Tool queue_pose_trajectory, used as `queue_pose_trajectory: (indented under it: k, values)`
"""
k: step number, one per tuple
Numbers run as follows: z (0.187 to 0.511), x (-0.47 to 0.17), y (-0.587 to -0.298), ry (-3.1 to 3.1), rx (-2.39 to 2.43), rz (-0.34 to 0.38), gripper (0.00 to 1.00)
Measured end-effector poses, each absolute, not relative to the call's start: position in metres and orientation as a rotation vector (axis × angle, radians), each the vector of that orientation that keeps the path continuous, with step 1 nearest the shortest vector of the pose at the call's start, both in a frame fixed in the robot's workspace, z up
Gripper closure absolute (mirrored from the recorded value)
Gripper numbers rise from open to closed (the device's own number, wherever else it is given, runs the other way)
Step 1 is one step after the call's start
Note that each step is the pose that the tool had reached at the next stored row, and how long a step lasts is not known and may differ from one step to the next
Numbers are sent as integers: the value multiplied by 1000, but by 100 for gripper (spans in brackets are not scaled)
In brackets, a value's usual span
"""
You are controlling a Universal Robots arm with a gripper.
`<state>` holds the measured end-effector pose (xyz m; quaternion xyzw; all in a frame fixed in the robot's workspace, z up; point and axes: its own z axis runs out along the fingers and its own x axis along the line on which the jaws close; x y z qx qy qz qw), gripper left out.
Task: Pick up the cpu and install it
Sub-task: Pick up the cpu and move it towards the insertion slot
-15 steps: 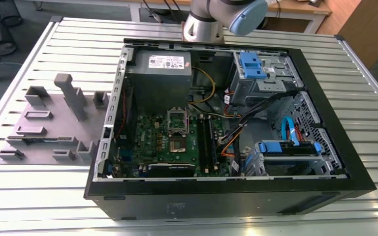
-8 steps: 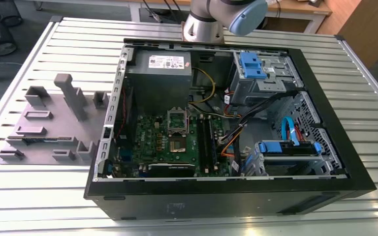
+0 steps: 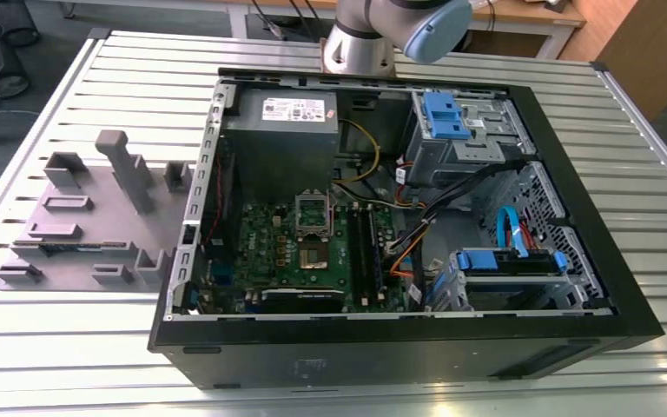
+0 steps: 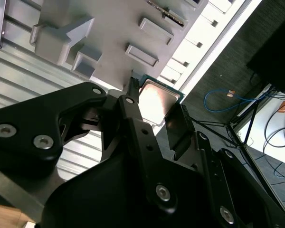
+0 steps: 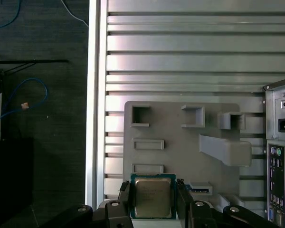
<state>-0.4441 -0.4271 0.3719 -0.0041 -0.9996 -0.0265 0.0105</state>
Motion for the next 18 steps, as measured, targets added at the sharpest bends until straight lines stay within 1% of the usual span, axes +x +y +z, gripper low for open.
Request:
queue_pose_trajectory:
  k: [18]
  values:
    - [372, -437, -427, -3119, -13, -83, 53]
